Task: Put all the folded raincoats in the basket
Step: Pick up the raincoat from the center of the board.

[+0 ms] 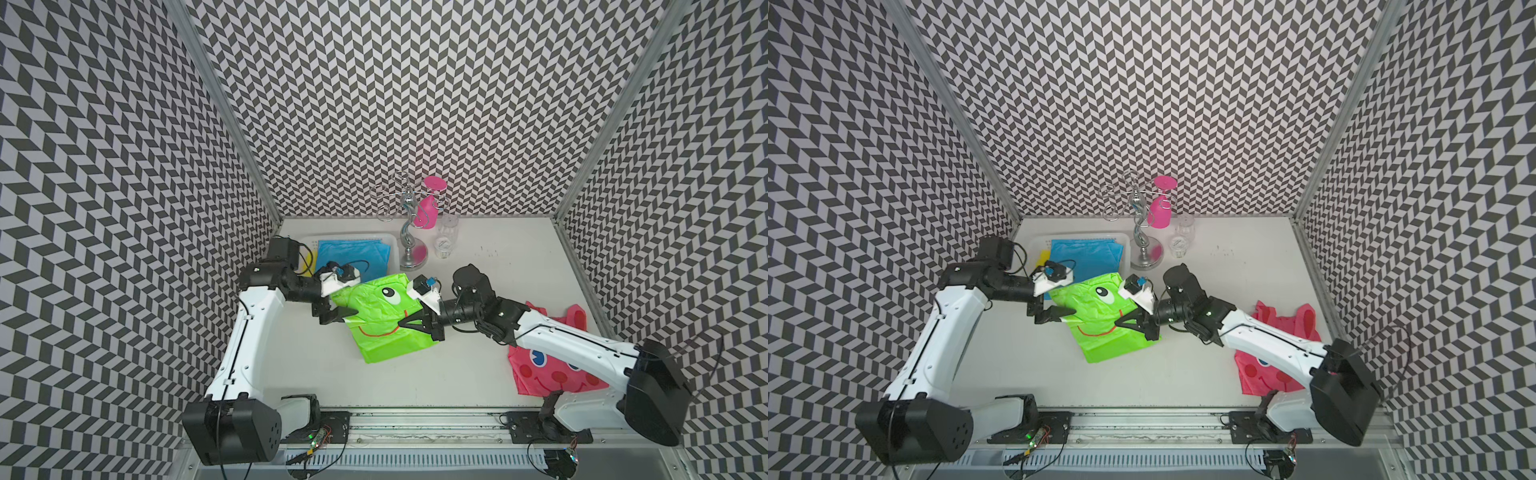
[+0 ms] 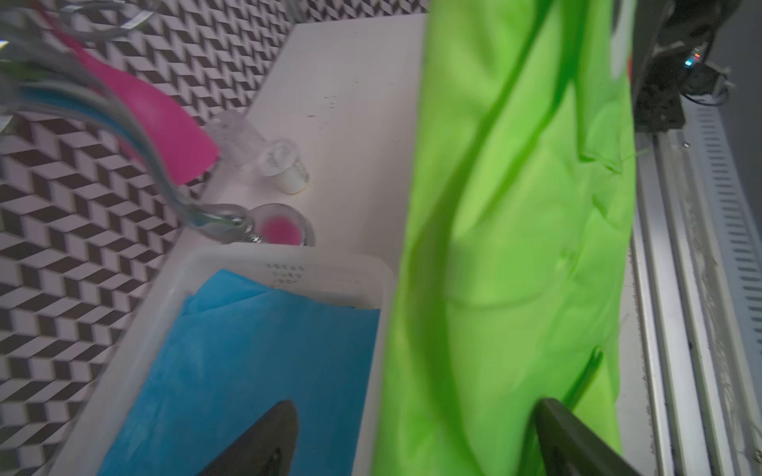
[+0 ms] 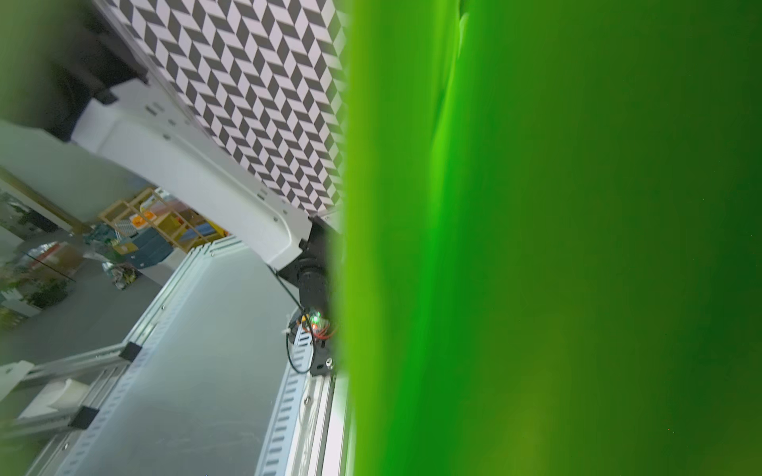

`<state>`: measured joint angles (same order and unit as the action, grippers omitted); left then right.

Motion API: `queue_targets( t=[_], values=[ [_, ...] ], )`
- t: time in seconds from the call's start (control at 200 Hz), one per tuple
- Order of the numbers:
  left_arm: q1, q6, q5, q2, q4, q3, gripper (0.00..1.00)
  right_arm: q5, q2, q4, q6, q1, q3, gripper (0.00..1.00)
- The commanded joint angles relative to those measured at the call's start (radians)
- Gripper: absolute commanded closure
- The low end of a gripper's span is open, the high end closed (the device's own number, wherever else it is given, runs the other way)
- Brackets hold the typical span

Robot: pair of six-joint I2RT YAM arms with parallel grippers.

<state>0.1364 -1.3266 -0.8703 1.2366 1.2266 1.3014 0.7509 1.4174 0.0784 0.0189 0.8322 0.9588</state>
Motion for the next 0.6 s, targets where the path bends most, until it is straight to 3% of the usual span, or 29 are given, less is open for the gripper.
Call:
queue_targets(
  t=[0.0,0.11,0.24,0.426,0.591],
  values=[
    [0.134,0.234,-0.106,-0.045,-0.110,0.091,0.00,-0.042,0.103,0.231,0.205,-0.006,0.124,1.00],
    [0.188,0.557,0.029,-0.059,-0.328,0.114,0.01,-0.054,0.214,0.379,0.383,-0.005,0.188,1.00],
    [0.254,0.772,0.081,-0.063,-0.473,0.086,0.00,-0.079,0.339,0.572,0.585,-0.005,0.239,1.00],
    [0.295,0.954,0.041,-0.065,-0.656,-0.068,0.00,-0.199,0.475,0.690,0.791,-0.002,0.289,1.00],
    [0.293,0.947,0.031,-0.049,-0.757,-0.208,0.00,-0.241,0.559,0.770,0.901,0.001,0.285,1.00]
  ],
)
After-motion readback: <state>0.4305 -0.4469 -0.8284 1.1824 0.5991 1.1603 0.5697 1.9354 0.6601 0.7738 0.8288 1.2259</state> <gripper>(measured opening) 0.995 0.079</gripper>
